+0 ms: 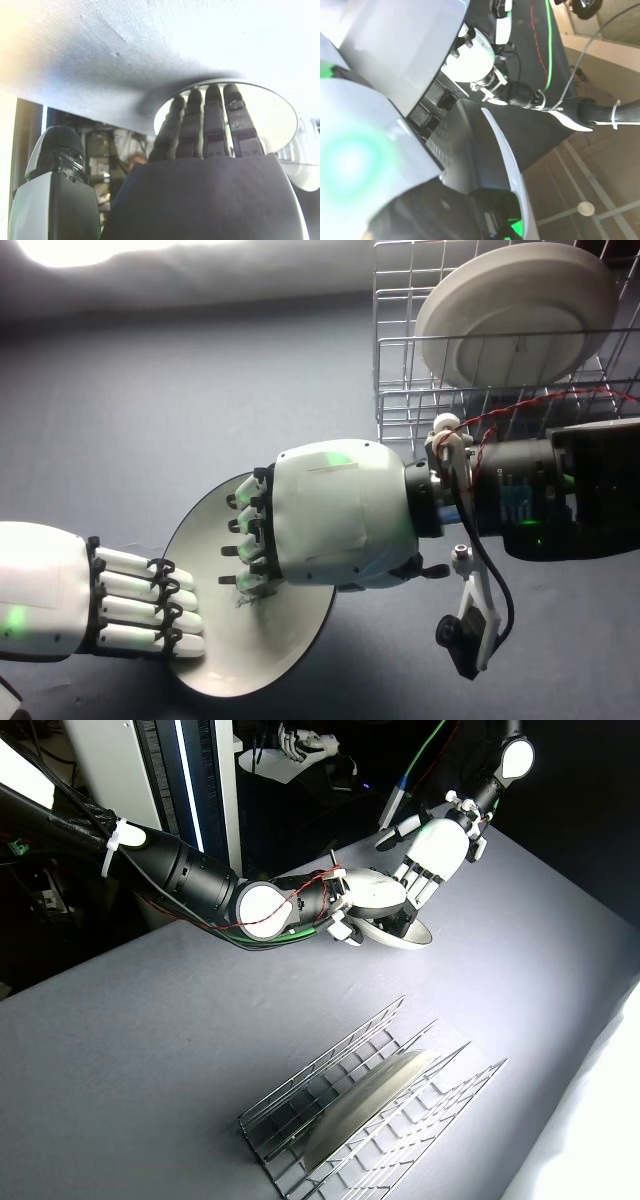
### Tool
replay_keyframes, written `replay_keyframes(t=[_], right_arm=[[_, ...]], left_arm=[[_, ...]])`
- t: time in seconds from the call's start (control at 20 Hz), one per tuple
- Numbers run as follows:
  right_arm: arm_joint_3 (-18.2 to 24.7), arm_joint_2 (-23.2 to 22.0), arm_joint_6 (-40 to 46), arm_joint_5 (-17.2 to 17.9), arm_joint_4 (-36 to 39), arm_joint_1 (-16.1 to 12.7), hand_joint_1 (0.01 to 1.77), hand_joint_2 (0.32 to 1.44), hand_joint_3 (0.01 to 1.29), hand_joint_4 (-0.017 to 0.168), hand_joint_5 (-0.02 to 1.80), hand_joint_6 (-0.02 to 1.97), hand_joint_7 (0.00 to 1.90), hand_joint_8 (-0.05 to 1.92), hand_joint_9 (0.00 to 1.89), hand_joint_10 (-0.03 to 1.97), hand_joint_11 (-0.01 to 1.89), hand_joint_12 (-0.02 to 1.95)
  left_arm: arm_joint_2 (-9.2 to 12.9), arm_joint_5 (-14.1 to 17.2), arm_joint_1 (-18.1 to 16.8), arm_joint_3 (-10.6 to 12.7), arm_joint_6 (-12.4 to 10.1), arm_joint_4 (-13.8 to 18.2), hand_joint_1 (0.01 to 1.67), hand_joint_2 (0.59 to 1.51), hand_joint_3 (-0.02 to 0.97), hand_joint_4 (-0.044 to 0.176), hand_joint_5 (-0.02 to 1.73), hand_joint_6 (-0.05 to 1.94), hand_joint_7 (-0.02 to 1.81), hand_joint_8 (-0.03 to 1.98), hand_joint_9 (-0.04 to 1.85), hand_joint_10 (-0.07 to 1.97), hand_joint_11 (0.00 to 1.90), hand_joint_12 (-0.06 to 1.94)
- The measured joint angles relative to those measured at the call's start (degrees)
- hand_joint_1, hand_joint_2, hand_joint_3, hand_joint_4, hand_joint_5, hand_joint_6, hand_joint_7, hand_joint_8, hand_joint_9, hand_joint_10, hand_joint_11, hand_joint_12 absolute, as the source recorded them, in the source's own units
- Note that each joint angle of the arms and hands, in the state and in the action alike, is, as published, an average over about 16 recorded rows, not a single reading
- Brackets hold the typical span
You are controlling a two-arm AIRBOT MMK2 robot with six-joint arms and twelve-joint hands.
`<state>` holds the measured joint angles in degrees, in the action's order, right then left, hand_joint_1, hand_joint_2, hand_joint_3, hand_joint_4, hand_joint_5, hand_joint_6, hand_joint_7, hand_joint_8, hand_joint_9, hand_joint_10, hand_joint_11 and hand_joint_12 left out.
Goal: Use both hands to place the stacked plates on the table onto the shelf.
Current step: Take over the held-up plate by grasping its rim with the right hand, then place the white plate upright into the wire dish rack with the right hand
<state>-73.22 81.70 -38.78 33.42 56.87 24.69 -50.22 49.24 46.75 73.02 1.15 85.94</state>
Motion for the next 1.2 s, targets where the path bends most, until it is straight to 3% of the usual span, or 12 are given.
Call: replay_keyframes(t=[0.45, 0.85, 1.2], right_arm=[[0.1, -0.6, -0.5, 0.4, -1.2, -0.4, 1.27, 0.96, 0.01, -0.003, 0.81, 0.51, 0.95, 0.43, 0.99, 1.02, 0.82, 1.19], [1.3, -2.5, -0.8, 0.1, -4.8, -2.7, 1.30, 0.96, 0.01, 0.001, 0.85, 0.69, 1.00, 0.57, 1.00, 1.06, 0.81, 1.21], [4.4, -5.3, -1.0, -0.3, -10.7, -5.2, 1.33, 0.97, 0.01, 0.004, 0.90, 0.91, 1.06, 0.68, 1.00, 1.08, 0.79, 1.23]], left_arm=[[3.2, 0.1, -6.4, -0.9, 0.3, -2.3, 0.02, 1.080, 0.019, -0.001, 0.08, 0.00, 0.10, 0.00, 0.11, 0.00, 0.02, 0.19], [8.1, -0.5, -13.4, -2.8, 0.8, -3.9, 0.02, 1.082, 0.020, 0.003, 0.11, 0.02, 0.12, 0.00, 0.11, 0.01, 0.02, 0.23], [12.0, -3.5, -17.7, -5.1, 1.5, -1.6, 0.02, 1.080, 0.020, 0.004, 0.12, 0.01, 0.13, 0.00, 0.12, 0.01, 0.02, 0.26]])
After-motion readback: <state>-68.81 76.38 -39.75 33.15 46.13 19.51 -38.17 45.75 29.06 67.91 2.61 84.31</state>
